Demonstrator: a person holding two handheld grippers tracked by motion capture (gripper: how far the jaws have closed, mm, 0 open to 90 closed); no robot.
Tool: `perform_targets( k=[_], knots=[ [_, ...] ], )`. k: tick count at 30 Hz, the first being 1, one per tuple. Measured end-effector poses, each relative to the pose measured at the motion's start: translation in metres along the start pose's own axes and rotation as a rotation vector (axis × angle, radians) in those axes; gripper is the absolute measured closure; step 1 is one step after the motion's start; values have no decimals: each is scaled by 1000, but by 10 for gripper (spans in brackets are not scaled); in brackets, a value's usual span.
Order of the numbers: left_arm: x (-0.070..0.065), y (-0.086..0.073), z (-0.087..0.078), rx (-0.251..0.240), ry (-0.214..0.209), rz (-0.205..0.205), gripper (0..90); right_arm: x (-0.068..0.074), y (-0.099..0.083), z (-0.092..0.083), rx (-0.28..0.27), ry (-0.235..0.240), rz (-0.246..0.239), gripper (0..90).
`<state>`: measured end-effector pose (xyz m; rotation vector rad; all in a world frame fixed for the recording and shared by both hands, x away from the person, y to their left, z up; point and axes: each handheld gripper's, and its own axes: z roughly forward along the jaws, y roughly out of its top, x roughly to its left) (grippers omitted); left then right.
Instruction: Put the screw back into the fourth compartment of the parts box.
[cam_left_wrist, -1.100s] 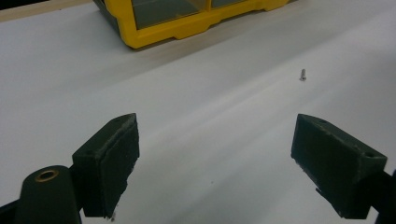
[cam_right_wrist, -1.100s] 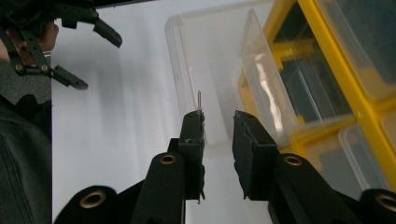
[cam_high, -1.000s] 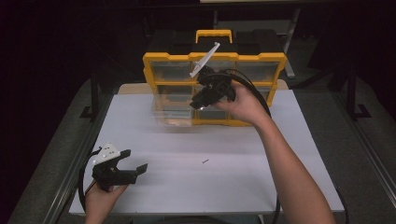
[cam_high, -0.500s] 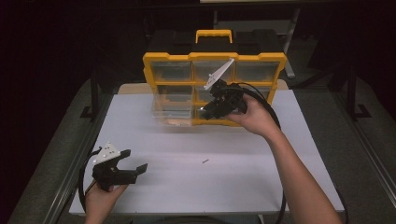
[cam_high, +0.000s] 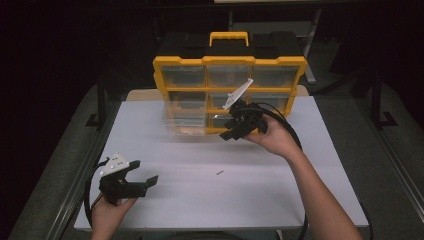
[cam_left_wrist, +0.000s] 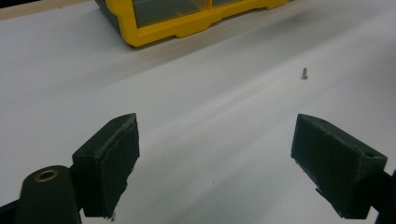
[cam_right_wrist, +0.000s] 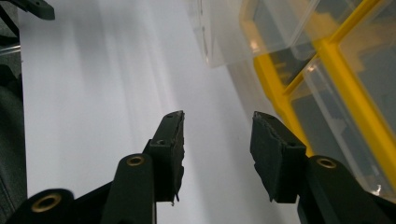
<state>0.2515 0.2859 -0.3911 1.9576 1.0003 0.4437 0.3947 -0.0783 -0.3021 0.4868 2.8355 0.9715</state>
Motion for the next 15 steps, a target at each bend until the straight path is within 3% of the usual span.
perform_targets(
  k=[8,15],
  knots=[
    [0,0,0,0,1,0,149,3,-14,16,-1,-2,24,428],
    [1,0,-1,4,3,5,150,6,-26,29,6,1,34,406]
  ],
)
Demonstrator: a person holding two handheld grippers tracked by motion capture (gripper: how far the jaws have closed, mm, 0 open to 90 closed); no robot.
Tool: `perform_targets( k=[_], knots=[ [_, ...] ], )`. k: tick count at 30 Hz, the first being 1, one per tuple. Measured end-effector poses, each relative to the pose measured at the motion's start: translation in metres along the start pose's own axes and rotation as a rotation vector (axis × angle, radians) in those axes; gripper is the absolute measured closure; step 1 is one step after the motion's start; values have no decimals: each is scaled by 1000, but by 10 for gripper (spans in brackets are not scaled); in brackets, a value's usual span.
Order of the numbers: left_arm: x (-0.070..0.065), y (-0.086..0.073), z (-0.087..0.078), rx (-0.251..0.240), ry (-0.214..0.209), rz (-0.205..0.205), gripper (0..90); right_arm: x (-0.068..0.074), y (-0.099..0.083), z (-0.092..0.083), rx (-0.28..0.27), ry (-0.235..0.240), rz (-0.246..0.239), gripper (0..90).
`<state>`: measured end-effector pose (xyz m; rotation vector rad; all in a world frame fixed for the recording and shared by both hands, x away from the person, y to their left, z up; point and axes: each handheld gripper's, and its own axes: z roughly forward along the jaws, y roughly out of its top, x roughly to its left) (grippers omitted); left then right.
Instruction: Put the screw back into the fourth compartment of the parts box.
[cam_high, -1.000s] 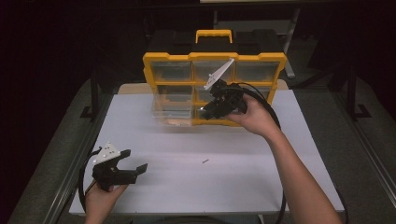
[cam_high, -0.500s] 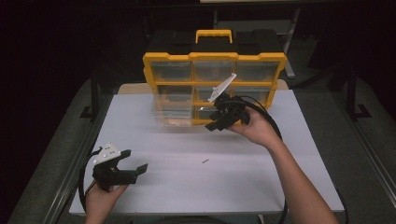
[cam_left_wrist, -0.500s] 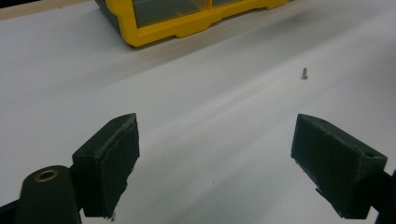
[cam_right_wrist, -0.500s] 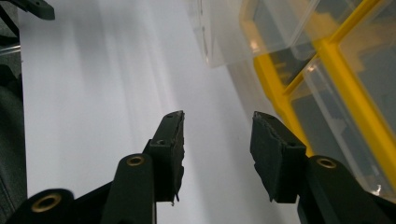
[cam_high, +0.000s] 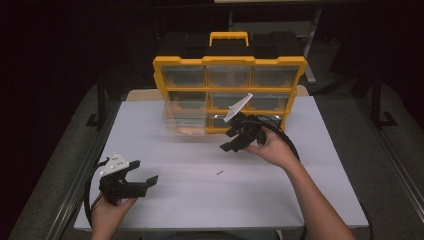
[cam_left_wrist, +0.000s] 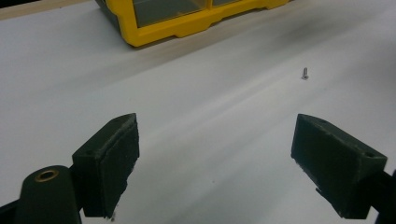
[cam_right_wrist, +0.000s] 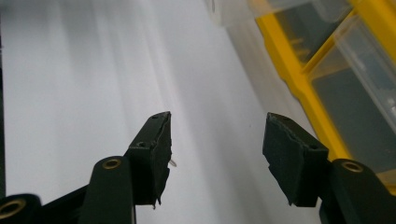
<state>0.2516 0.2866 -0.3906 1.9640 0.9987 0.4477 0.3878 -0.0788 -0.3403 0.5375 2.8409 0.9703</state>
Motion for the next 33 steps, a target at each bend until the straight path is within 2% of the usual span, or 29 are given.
perform_targets(
  k=[2,11,16,23,26,33],
  knots=[
    [0,0,0,1,0,-2,149,1,-3,5,7,7,11,407],
    [0,0,0,-1,-1,-1,150,7,-15,28,35,25,-7,426],
    [0,0,0,-4,-1,-3,150,11,-20,43,65,32,-31,487],
    [0,0,1,-5,-2,-3,149,16,-26,62,94,70,-55,535],
    [0,0,1,-1,-2,-5,149,17,-29,69,106,86,-59,564],
    [0,0,1,-2,-5,-7,150,21,-31,77,114,90,-88,616]
  ],
)
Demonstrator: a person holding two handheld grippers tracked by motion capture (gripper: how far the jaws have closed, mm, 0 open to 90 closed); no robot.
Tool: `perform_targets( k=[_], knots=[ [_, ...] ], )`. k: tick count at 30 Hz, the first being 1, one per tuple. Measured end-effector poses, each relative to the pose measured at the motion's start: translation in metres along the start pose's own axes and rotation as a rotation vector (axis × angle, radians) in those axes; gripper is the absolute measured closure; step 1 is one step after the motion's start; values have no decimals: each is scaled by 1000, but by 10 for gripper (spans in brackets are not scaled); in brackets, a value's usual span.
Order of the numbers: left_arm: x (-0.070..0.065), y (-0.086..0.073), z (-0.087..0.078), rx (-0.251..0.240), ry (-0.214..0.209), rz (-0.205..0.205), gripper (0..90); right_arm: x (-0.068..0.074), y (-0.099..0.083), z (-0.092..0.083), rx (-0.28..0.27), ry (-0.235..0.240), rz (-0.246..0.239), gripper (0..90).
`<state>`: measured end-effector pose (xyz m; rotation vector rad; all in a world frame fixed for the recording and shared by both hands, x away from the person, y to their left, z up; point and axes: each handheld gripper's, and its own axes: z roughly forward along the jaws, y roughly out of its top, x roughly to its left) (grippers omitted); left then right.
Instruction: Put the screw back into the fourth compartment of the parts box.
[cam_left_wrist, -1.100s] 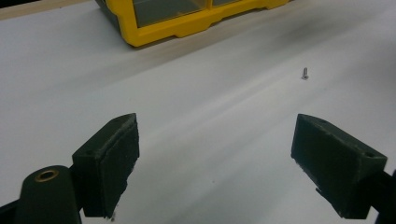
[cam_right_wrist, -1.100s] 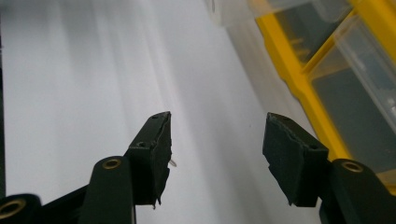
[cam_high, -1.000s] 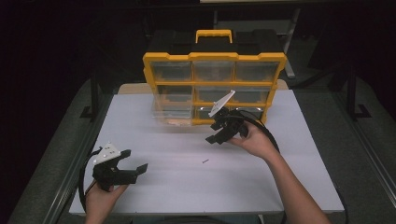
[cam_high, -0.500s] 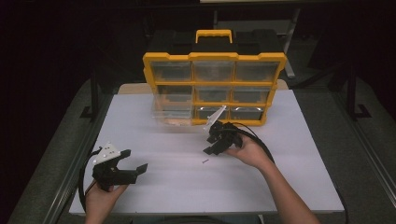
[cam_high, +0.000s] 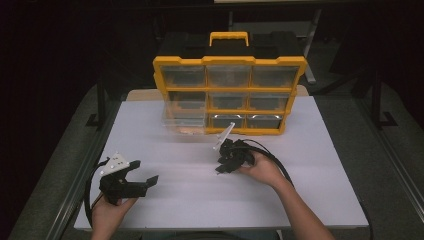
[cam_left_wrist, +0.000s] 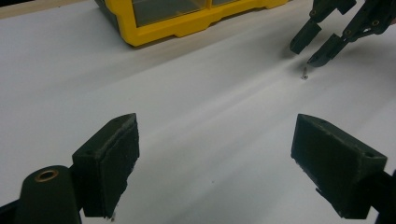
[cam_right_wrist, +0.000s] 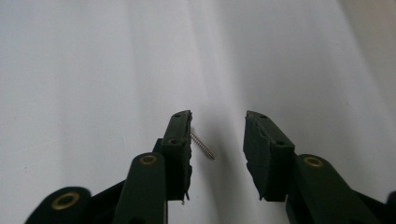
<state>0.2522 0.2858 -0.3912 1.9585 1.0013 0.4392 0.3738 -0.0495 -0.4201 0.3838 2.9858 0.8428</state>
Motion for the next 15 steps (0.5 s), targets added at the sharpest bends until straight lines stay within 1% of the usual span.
perform_targets(
  k=[2,4,5,7,10,11,12,13,14,15],
  knots=[
    [0,0,0,-1,1,2,150,2,0,3,17,5,-4,648],
    [1,0,-1,6,2,3,149,3,0,5,20,11,-25,676],
    [0,0,-1,6,2,-1,150,4,0,7,23,18,-31,690],
    [0,0,0,3,1,0,150,6,0,9,36,17,-37,711],
    [0,0,0,-2,2,3,149,8,1,11,44,5,-66,741],
    [0,0,0,0,3,2,150,9,1,11,51,-9,-77,752],
    [0,0,0,1,3,3,150,11,2,11,63,-22,-72,767],
    [1,0,-1,3,4,6,150,13,2,10,74,-23,-60,782],
    [1,0,-1,2,4,6,148,13,2,10,76,-22,-64,797],
    [1,0,-1,0,4,7,146,11,2,11,58,-22,-97,804]
  ],
)
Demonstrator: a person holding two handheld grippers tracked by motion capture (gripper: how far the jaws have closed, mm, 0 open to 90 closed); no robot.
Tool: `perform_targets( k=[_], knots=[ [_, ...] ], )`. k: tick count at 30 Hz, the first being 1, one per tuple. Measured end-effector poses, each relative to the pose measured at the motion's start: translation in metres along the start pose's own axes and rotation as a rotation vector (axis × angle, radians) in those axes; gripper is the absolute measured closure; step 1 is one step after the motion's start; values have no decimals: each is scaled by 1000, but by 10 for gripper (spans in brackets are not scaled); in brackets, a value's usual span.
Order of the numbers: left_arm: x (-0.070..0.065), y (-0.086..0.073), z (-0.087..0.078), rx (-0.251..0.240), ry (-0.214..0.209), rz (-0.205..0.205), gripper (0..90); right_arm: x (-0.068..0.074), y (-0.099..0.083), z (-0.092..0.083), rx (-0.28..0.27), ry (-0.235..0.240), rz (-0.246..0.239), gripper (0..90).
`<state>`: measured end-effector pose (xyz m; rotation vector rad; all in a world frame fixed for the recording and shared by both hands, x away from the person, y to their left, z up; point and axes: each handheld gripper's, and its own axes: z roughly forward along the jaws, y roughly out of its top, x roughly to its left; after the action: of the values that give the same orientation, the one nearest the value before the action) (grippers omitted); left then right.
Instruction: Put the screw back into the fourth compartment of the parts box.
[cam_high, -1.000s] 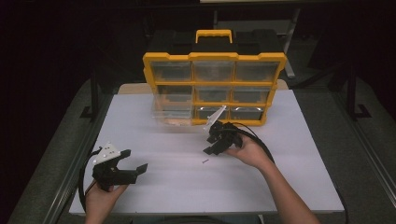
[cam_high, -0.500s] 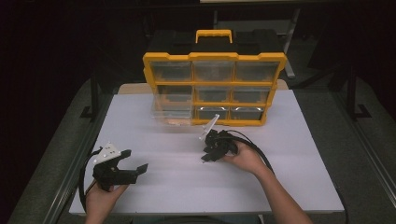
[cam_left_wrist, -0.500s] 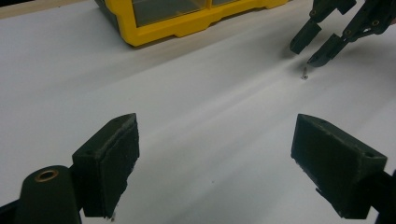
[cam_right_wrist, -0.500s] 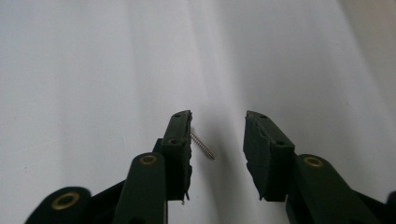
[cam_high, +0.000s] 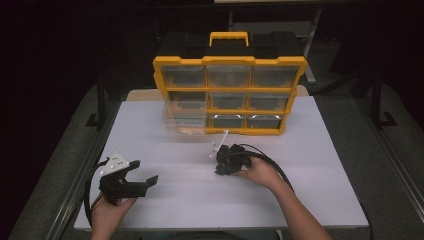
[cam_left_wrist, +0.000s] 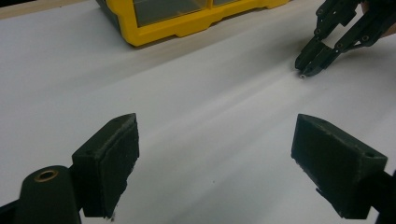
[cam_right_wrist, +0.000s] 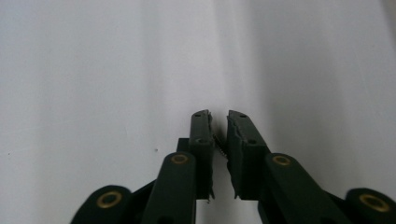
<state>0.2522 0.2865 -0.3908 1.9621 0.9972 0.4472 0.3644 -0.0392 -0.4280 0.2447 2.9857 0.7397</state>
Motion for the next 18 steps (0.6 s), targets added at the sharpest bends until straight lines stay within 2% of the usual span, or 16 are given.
perform_targets(
  k=[4,14,16,18],
  knots=[
    [-1,0,0,-1,1,-3,146,-2,0,1,1,24,15,861],
    [-1,0,1,-5,-1,-5,146,-10,-4,1,-25,88,90,869],
    [-1,0,1,-3,-2,-9,146,-10,-4,0,-19,99,113,869],
    [0,0,1,0,-1,-9,146,-10,-4,0,-10,102,114,870]
  ],
)
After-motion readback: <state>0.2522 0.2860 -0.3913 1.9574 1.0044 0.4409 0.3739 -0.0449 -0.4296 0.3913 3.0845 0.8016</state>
